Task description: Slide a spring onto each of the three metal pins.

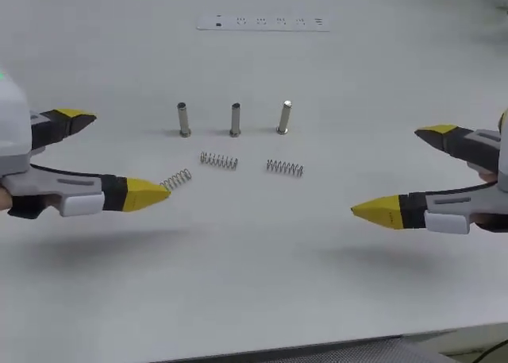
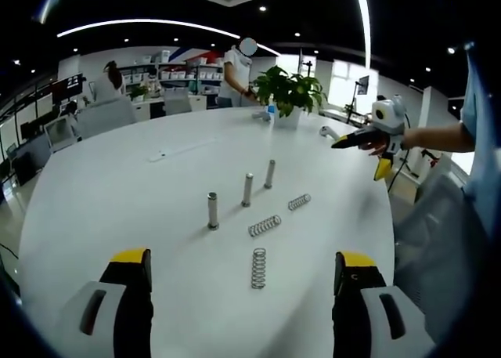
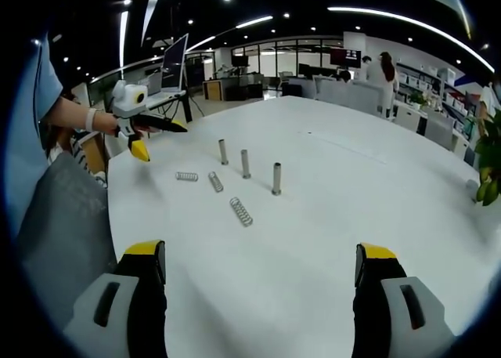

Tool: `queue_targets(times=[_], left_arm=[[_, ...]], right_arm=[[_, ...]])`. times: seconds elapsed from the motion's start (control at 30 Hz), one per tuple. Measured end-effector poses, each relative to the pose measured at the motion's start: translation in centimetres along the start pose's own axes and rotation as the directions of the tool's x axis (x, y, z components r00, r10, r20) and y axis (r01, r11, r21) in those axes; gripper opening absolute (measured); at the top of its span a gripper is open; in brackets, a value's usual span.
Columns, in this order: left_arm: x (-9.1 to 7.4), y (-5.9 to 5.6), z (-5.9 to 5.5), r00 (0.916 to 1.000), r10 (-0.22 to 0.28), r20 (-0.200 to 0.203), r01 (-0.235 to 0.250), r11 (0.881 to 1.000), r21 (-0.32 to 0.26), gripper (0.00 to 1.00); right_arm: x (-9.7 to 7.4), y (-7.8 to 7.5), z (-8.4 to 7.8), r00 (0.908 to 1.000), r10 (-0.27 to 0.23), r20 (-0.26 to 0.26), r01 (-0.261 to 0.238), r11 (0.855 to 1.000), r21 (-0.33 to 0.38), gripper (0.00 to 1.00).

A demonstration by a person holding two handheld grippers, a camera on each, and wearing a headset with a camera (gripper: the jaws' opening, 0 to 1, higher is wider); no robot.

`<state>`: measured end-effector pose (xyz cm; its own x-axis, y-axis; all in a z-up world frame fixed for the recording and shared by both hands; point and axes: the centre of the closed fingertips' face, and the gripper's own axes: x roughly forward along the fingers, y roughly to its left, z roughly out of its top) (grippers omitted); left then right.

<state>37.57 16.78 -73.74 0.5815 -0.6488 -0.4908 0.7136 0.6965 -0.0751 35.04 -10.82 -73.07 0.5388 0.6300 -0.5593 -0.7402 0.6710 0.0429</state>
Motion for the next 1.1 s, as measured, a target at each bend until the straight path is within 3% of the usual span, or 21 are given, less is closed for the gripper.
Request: queue_targets(times=[0.5, 0.83, 1.1], left_arm=[[-0.7, -2.7, -2.0, 0.9994, -0.028, -0.019, 0.028, 1.0, 0.0, 0.89], [-0.3, -3.1, -2.6, 0.999, -0.034, -0.028, 0.035, 0.999, 0.012, 0.83], [0.4, -2.3, -3.2, 0.9997, -0.006, -0.025, 0.006, 1.0, 0.003, 0.72]], right_arm=[[-1.1, 0.6, 0.0, 0.9999, -0.012, 0.009, 0.012, 1.0, -0.003, 1.0], [-1.3, 0.8, -0.2, 0.9998, -0.016, 0.008, 0.016, 1.0, 0.0, 1.0], [-1.0, 1.1, -0.1, 1.0, -0.003, 0.007, 0.003, 1.0, -0.002, 1.0]])
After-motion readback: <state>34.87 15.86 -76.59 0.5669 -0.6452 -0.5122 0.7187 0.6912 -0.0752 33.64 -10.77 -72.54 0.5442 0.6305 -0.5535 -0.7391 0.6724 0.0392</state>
